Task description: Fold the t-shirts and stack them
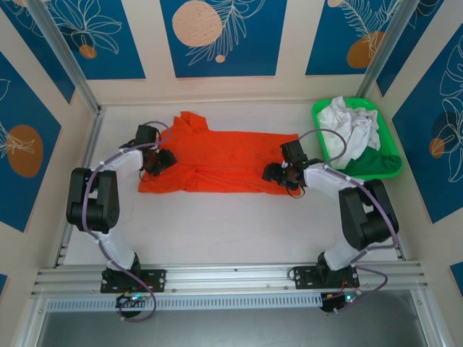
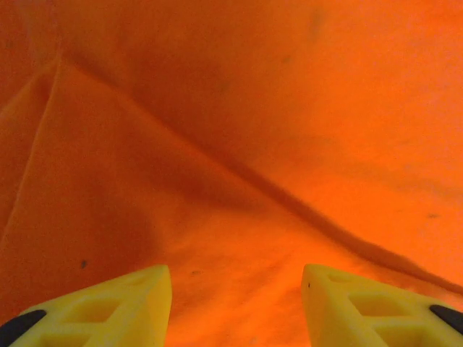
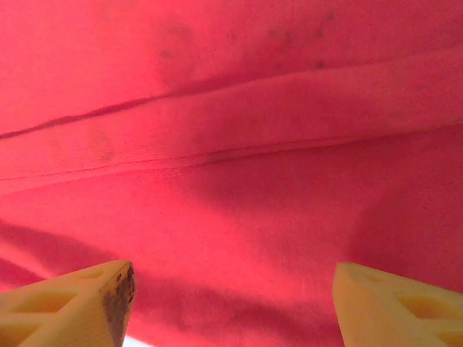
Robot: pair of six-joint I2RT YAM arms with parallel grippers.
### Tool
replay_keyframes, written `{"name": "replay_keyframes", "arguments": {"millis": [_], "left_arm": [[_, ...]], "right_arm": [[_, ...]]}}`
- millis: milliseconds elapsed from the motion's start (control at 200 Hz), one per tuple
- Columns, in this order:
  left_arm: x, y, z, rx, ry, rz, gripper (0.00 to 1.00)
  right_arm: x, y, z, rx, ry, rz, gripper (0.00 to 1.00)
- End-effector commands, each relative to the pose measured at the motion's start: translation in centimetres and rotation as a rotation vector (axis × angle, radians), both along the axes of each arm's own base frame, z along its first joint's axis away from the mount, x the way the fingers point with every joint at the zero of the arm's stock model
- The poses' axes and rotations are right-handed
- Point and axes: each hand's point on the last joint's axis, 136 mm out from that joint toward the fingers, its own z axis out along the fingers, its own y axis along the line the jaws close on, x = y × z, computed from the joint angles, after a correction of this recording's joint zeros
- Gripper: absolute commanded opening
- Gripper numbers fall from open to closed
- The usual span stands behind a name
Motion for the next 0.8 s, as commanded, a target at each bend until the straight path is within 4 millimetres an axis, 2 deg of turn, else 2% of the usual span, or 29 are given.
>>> {"name": "replay_keyframes", "arguments": {"millis": [0,125,215,345,435,535,655,790], "left_arm": [[-0.7,1.4,-1.3,0.028,0.018,0.018,0.50],[-2.3,3.8,-2.0,0.071,0.032,0.058,0.54],[-3.2,4.9,-2.0,0.073,0.022,0.086,0.64],[-3.3,4.7,-1.3,0.038,-0.013,0.086,0.72],[-3.5,4.2,-1.0,-0.001,-0.026,0.086,0.72],[-4.5,4.0,-1.5,-0.017,-0.015,0.091,0.71],[-6.6,4.3,-2.7,0.006,0.027,0.096,0.69],[-9.4,5.2,-2.8,0.049,0.057,0.108,0.69]], "right_arm": [[0.2,0.3,-0.7,0.020,0.058,-0.022,0.71],[-0.5,-1.1,-1.9,0.012,0.107,-0.068,0.70],[-0.9,-2.1,-2.5,0.006,0.132,-0.096,0.69],[-0.9,-2.5,-2.9,0.012,0.152,-0.096,0.69],[-0.7,-2.5,-2.7,0.006,0.154,-0.089,0.70],[-0.9,-2.6,-2.6,0.003,0.159,-0.085,0.70],[-1.8,-2.6,-2.7,0.004,0.170,-0.077,0.70],[-3.7,-2.9,-2.8,-0.011,0.197,-0.072,0.70]]}}
